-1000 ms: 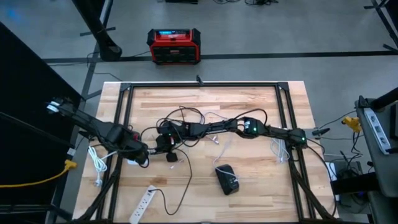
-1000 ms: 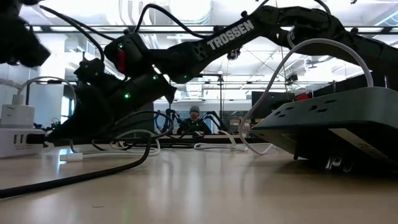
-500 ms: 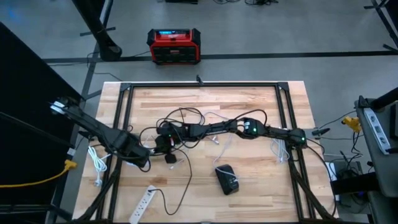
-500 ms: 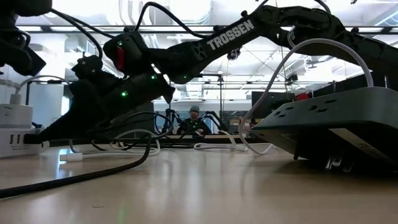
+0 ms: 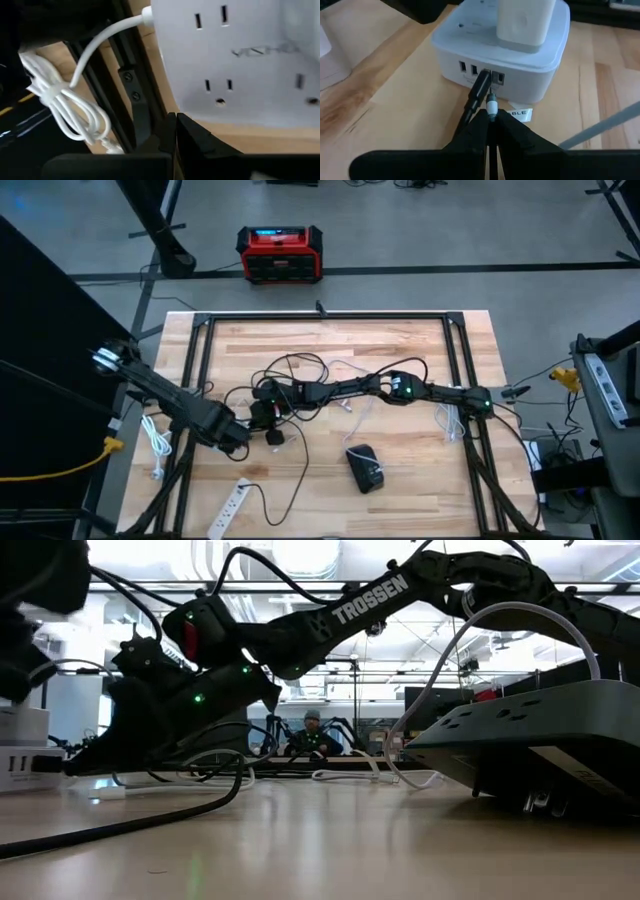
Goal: Insert USB
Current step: Insert the black charger cable into the top white outlet extension
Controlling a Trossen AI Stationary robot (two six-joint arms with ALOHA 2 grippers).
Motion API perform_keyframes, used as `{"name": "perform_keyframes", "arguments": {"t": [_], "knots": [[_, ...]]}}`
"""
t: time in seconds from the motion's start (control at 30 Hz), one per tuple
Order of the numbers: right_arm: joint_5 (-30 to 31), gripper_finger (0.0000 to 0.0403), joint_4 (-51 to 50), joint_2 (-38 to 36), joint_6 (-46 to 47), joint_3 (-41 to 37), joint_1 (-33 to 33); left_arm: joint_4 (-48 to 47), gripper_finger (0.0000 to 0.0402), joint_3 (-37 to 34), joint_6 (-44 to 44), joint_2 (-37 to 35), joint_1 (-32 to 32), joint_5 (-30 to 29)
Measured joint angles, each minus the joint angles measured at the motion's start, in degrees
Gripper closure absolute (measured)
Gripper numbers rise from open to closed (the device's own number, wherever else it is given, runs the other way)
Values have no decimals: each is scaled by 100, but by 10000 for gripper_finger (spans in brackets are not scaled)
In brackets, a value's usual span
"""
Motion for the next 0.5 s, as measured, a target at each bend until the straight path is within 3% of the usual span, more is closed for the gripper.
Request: {"name": "perform_keyframes", "arguments": {"t": [0.23,0.5], "knots": [[0,389,-74,0,1,0,13,188,401,-43,452,612,-14,11],[90,389,-213,0,-25,0,22,382,401,-49,622,458,-12,-344]]}}
